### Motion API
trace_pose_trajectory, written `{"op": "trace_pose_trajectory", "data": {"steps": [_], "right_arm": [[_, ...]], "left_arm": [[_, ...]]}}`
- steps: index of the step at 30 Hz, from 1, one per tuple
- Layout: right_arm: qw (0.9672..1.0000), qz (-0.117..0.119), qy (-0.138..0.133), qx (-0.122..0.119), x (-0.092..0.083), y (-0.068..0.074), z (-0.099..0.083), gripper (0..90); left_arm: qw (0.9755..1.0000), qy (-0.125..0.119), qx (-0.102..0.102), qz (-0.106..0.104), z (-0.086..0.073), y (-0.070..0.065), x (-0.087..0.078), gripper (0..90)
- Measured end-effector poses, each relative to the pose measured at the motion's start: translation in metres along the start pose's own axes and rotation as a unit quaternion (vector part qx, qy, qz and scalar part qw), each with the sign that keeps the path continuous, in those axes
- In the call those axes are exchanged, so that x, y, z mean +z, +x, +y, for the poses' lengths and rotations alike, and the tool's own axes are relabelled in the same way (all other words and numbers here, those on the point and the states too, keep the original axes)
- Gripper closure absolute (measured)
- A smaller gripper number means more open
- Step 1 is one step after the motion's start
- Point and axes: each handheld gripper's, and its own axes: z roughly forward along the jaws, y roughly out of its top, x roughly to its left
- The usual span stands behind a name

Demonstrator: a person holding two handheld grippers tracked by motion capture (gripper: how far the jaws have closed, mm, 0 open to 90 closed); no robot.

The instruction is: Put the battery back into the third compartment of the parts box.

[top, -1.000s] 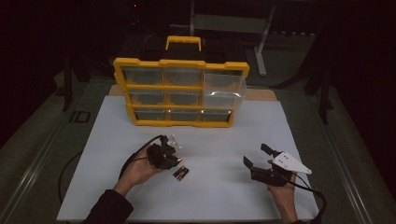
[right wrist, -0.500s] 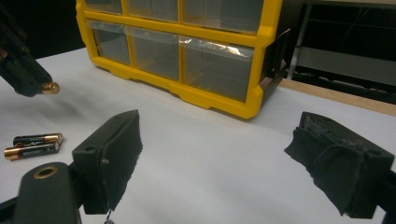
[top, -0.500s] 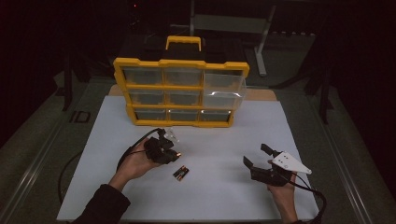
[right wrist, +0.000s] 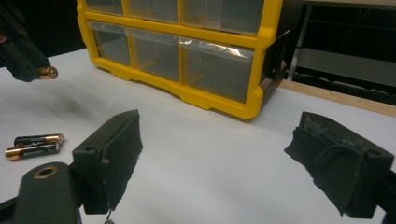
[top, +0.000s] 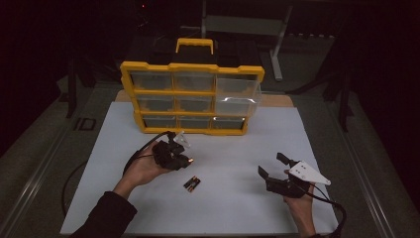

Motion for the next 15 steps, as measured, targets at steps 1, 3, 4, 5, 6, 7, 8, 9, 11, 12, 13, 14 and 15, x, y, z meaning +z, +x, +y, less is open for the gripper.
{"op": "trace_pose_trajectory", "data": {"steps": [1,3,4,5,6,7,8,9,11,12,13,14,15], "right_arm": [[1.0,0.0,-0.001,0.0,0.0,0.0,0.0,14.6],[1.0,0.0,-0.002,-0.001,0.0,0.0,0.0,14.5],[1.0,-0.001,-0.002,-0.002,0.0,0.0,0.0,14.5],[1.0,0.0,-0.003,-0.002,0.0,0.0,0.0,14.5],[1.0,-0.001,-0.003,-0.002,0.0,0.0,0.0,14.4],[1.0,-0.002,-0.004,-0.003,-0.001,0.0,0.0,14.1],[1.0,-0.002,-0.004,-0.003,-0.001,0.0,0.0,14.1],[1.0,-0.002,-0.005,-0.003,-0.001,0.0,0.0,13.9],[1.0,-0.002,-0.005,-0.003,-0.001,-0.001,0.0,13.8],[1.0,-0.002,-0.005,-0.003,-0.001,-0.001,0.0,13.7],[1.0,-0.002,-0.005,-0.003,-0.001,-0.001,0.0,13.7],[1.0,-0.002,-0.004,-0.003,-0.001,-0.001,0.0,13.7],[1.0,-0.002,-0.004,-0.003,-0.001,-0.001,0.0,13.8]], "left_arm": [[1.0,-0.002,-0.001,-0.002,0.001,0.0,-0.001,78.0],[1.0,-0.007,-0.001,-0.002,0.002,0.001,-0.004,78.0],[1.0,-0.008,-0.001,-0.002,0.003,0.002,-0.005,77.9],[0.9999,-0.01,-0.001,-0.002,0.003,0.002,-0.007,78.0],[0.9999,-0.01,0.002,-0.002,0.004,0.003,-0.009,78.0],[0.9999,-0.013,0.0,-0.003,0.005,0.003,-0.01,78.0],[0.9999,-0.015,0.0,-0.003,0.006,0.004,-0.011,78.0],[0.9999,-0.015,0.002,-0.003,0.006,0.004,-0.012,78.0],[0.9998,-0.019,0.001,-0.003,0.007,0.005,-0.014,78.0],[0.9998,-0.02,0.001,-0.004,0.008,0.005,-0.015,77.9],[0.9998,-0.019,0.003,-0.004,0.008,0.006,-0.016,77.9],[0.9998,-0.02,0.002,-0.005,0.008,0.006,-0.017,77.9],[0.9998,-0.021,0.003,-0.006,0.009,0.007,-0.017,78.0]]}}
